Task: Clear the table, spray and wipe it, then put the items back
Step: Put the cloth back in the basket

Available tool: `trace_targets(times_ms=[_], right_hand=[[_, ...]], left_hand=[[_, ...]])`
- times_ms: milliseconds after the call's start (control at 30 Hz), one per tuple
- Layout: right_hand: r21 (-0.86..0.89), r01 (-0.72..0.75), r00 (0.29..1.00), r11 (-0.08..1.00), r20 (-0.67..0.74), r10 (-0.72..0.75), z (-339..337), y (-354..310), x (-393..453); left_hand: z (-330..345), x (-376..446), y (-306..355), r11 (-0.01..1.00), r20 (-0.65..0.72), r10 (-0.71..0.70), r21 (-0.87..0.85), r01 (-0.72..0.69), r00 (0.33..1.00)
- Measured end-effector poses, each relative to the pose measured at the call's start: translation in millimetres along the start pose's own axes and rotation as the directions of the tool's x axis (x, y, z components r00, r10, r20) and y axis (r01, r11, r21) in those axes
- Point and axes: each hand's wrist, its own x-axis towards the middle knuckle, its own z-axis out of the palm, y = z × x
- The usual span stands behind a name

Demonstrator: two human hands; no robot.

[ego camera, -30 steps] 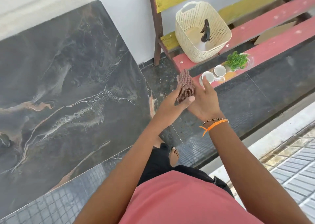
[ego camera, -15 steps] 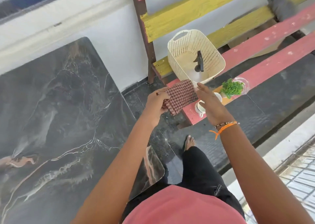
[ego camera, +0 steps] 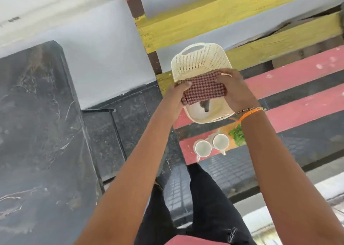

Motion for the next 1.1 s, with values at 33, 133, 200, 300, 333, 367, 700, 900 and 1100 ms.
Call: trace_targets(times_ms=[33,133,200,300,333,367,700,900,1100], right_hand=[[-0.012,0.004,1.0,1.0,0.013,-0.004,-2.3,-5.3,17.8],[-0.105,0.005,1.0,0.995,0.022,-0.003,-6.3,-8.5,68.2],[-0.165,-0.016,1.0,0.986,-0.004,0.015,-7.2,-4.7,99.5],[-0.248,-0.024,0.999,0.968,-0.04,0.014,-3.7,5.9,124.8],[-0.262,-0.03,0.999,0.965,-0.048,0.018,-2.8,10.1,133.2],[-0.267,-0.042,0.998,0.963,-0.05,0.029,-2.8,16.3,141.5],[-0.331,-0.201,0.98,0.922,-0.07,0.188,-4.6,70.7,189.8],[-0.386,-0.2,0.971,0.901,0.047,0.236,-12.0,80.1,182.2],[-0.359,-0.07,0.992,0.931,0.069,0.102,-31.3,66.6,121.6]], left_hand=[[8.1,12.4,4.1,1.0,-0.026,0.0,-0.03,-0.001,1.0],[24.4,44.2,12.6,0.994,-0.088,-0.009,-0.107,-0.001,0.996],[30.2,65.8,15.7,0.993,-0.134,-0.023,-0.118,0.007,0.991],[26.9,90.7,13.2,0.998,-0.192,-0.011,-0.067,-0.002,0.981],[27.0,98.4,12.4,0.998,-0.212,-0.017,-0.065,0.004,0.977],[27.4,106.0,10.3,0.999,-0.235,-0.019,-0.05,0.007,0.972],[29.5,163.4,-21.6,0.967,-0.307,-0.051,0.224,0.124,0.95],[12.5,179.9,-44.2,0.916,-0.255,-0.087,0.359,0.178,0.963],[19.8,89.1,-38.5,0.952,-0.224,0.135,0.298,-0.065,0.965]])
